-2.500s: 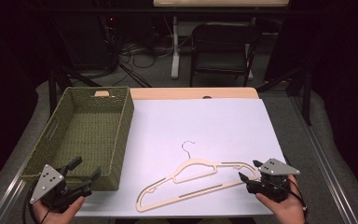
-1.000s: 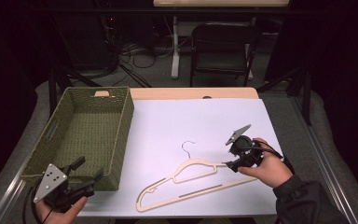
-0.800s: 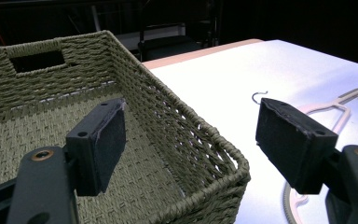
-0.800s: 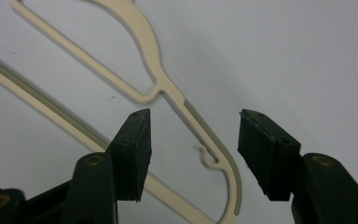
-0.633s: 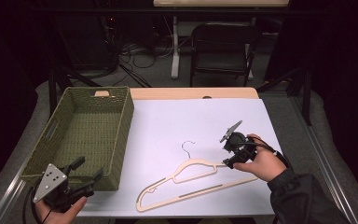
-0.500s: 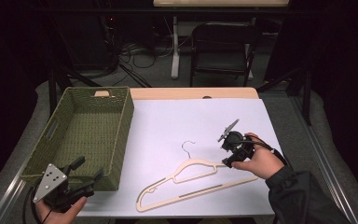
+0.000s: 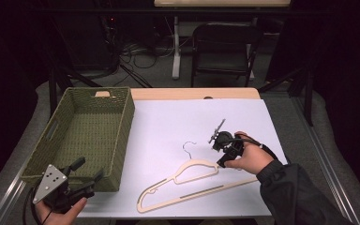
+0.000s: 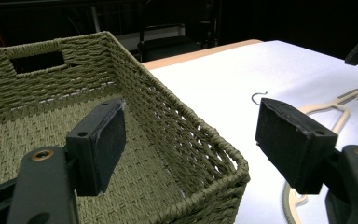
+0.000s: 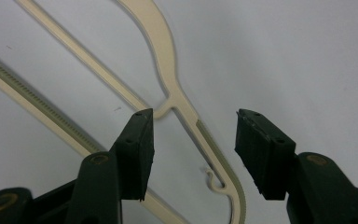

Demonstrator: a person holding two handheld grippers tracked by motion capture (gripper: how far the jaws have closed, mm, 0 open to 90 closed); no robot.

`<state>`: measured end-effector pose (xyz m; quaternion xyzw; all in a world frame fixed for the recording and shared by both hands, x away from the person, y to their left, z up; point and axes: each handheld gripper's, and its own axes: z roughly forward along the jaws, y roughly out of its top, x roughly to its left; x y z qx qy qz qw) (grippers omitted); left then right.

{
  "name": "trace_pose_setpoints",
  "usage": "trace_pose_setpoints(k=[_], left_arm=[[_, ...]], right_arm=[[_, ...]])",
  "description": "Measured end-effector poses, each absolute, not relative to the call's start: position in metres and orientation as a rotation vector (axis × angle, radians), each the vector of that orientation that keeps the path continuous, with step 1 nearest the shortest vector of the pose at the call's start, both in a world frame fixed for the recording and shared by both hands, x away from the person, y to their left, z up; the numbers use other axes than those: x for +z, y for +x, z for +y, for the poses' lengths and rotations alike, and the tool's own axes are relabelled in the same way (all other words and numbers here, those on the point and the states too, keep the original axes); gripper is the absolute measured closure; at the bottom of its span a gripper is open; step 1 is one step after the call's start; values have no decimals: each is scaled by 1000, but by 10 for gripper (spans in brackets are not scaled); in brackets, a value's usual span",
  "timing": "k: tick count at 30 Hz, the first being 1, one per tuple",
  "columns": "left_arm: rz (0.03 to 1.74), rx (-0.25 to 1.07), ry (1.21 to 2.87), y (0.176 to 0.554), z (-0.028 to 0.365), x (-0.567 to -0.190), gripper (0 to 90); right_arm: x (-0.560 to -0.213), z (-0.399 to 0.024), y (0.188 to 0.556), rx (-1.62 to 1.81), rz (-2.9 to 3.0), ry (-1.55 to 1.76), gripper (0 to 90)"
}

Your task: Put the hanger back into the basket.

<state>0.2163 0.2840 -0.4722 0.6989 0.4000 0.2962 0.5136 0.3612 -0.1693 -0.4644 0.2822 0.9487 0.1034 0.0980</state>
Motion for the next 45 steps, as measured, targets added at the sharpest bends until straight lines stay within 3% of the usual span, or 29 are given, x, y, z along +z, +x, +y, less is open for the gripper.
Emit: trace_pose_setpoints(k=[17, 45], left_arm=[[962, 713, 1680, 217, 285, -472, 245], [965, 715, 1679, 216, 285, -472, 246]], right_arm=[[-483, -148, 376, 196, 2877, 728, 558], [-501, -126, 392, 121, 2941, 678, 563]])
